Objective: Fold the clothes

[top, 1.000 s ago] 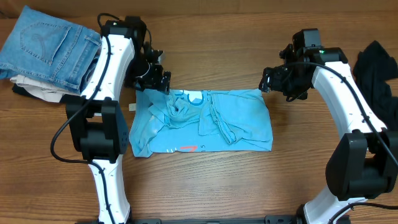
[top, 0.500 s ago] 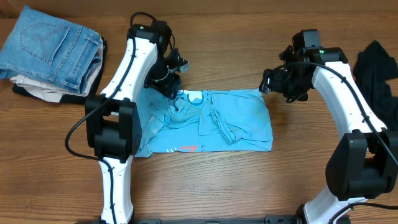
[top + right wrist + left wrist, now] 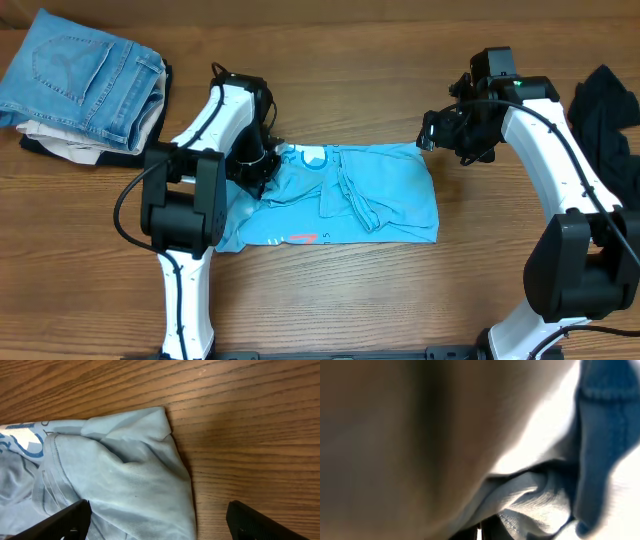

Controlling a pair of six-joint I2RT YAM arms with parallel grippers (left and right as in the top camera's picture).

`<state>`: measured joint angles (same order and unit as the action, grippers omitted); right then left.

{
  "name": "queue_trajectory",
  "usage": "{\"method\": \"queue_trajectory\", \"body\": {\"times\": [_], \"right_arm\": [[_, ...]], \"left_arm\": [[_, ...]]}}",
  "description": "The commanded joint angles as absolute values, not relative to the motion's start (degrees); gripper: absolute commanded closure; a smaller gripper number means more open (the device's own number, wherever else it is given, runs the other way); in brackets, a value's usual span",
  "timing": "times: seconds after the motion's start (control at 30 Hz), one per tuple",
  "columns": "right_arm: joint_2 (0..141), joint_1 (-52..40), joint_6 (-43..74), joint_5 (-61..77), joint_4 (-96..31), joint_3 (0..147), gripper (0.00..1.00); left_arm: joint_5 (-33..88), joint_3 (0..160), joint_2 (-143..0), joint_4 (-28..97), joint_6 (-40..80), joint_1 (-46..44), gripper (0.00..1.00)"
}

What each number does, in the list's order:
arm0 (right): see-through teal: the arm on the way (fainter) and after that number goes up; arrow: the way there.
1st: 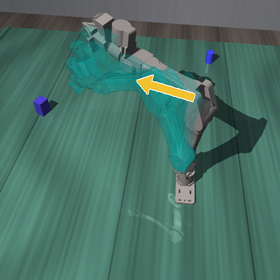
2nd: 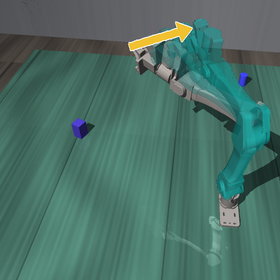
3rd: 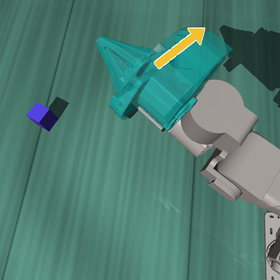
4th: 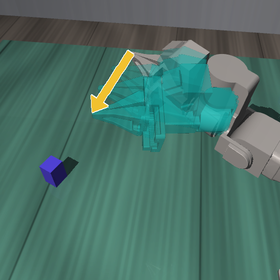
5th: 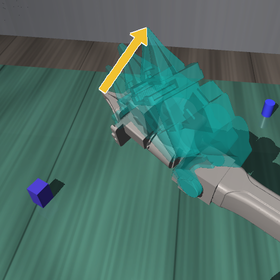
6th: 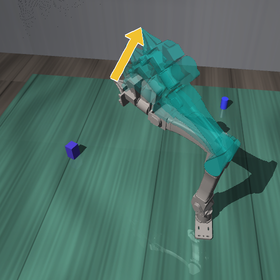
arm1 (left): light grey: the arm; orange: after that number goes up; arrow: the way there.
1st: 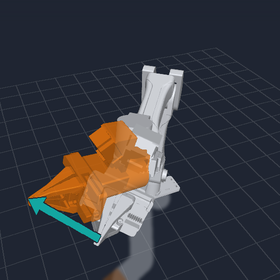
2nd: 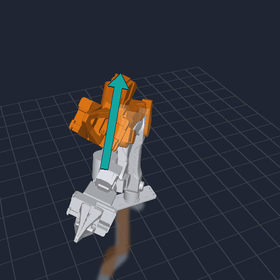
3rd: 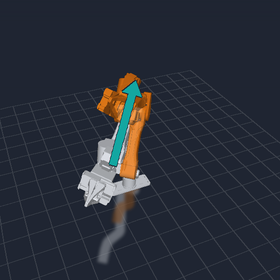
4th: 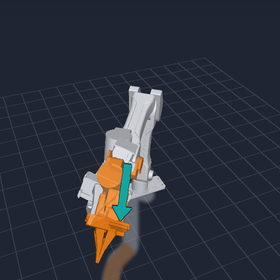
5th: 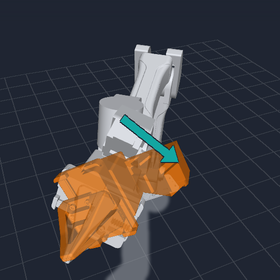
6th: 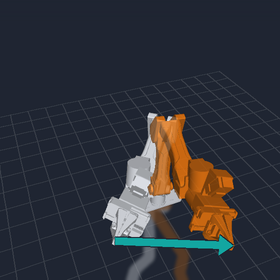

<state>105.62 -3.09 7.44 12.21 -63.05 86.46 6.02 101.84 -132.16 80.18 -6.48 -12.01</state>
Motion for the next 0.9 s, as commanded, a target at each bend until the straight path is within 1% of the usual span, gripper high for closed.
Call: {"method": "queue_trajectory", "body": {"times": [0.0, 0.07, 0.1, 0.13, 0.17, 0.27, 0.3, 0.33, 0.4, 0.47, 0.53, 0.67, 0.73, 0.87], "right_arm": [[105.9, -3.3, 7.0, 12.5, -62.9, 87.8, 0.09], [105.9, -3.3, 7.0, 12.5, -62.9, 87.8, 0.08], [105.9, -3.3, 7.0, 12.5, -62.8, 87.8, 0.08], [105.9, -3.3, 7.0, 12.5, -62.7, 87.8, 0.07], [105.9, -3.3, 7.0, 12.5, -62.6, 87.8, 0.07], [105.9, -3.3, 5.3, 12.5, -62.5, 87.8, 0.05], [105.9, -3.3, 5.3, 12.5, -62.5, 87.8, 0.05], [105.9, -3.3, 5.1, 12.5, -62.5, 87.8, 0.04], [105.9, -3.3, 4.4, 12.5, -62.5, 87.8, 0.04], [105.9, -3.3, 4.4, 12.5, -62.5, 87.8, 0.04], [105.9, -3.3, 4.4, 12.5, -62.5, 87.8, 0.04], [105.9, -3.3, 4.4, 12.5, -62.5, 87.8, 0.04], [105.9, -3.3, 4.4, 12.5, -62.6, 87.8, 0.04], [105.9, -3.3, 4.4, 12.5, -62.7, 87.7, 0.04]], "left_arm": [[2.6, 101.4, -122.1, 77.5, 3.3, -11.9, 0.96], [0.4, 101.4, -115.8, 77.0, 8.3, -11.7, 0.96], [0.4, 101.4, -114.3, 77.1, 9.3, -11.3, 0.93], [0.5, 101.4, -113.3, 77.3, 9.9, -10.6, 0.84], [0.6, 101.4, -113.0, 77.9, 10.9, -9.4, 0.67], [6.7, 98.8, -113.1, 76.8, 11.0, -5.5, 0.44], [8.9, 96.6, -113.1, 75.5, 10.9, -3.7, 0.39], [10.7, 94.1, -113.1, 73.9, 10.7, -2.2, 0.35], [13.2, 90.2, -113.1, 70.8, 10.4, -0.5, 0.32], [17.5, 83.8, -113.1, 64.6, 8.7, 1.1, 0.32], [17.5, 79.5, -113.1, 60.4, 7.2, 1.1, 0.3], [15.2, 72.2, -113.1, 52.3, 5.6, 1.2, 0.3], [12.8, 70.8, -113.1, 50.0, 4.9, 1.5, 0.29], [11.8, 70.8, -113.1, 46.2, -0.5, 3.7, 0.26]]}}
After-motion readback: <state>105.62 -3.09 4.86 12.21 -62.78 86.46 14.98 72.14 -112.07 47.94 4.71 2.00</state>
